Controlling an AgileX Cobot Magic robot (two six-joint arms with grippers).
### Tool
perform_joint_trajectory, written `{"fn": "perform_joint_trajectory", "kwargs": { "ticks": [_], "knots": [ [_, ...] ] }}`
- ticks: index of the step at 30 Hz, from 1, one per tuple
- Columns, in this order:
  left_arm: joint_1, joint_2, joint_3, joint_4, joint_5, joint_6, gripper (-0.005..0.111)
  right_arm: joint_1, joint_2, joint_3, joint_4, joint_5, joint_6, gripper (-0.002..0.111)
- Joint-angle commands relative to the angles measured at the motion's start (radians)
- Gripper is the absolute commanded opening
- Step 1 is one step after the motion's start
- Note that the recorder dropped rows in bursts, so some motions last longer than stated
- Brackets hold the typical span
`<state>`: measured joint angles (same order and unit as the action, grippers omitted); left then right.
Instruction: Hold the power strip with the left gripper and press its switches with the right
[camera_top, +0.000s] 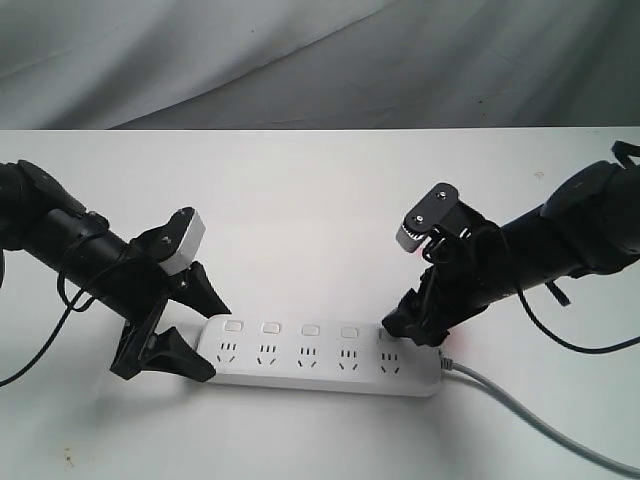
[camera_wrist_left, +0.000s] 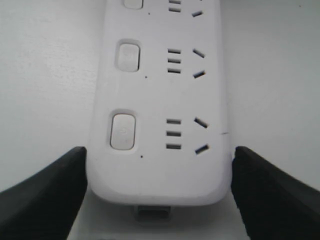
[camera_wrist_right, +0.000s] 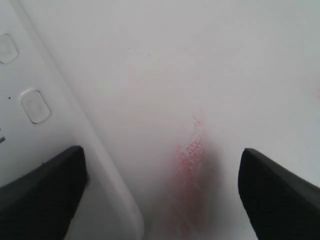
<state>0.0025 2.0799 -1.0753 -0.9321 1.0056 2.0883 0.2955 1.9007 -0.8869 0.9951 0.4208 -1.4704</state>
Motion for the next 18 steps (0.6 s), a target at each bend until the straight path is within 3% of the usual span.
{"fn": "perform_joint_trajectory", "kwargs": {
  "ticks": [1,8,18],
  "knots": [
    [-0.003,0.004,-0.001,0.000,-0.003,0.005,0.047,-0.006,0.012,0.029,0.020,-0.043,-0.101,0.076],
    [-0.003,0.004,-0.001,0.000,-0.003,0.005,0.047,-0.006,-0.179,0.029,0.132,-0.032,-0.152,0.076],
    [-0.003,0.004,-0.001,0.000,-0.003,0.005,0.047,-0.006,-0.489,0.029,0.132,-0.205,0.060,0.076]
  ]
}}
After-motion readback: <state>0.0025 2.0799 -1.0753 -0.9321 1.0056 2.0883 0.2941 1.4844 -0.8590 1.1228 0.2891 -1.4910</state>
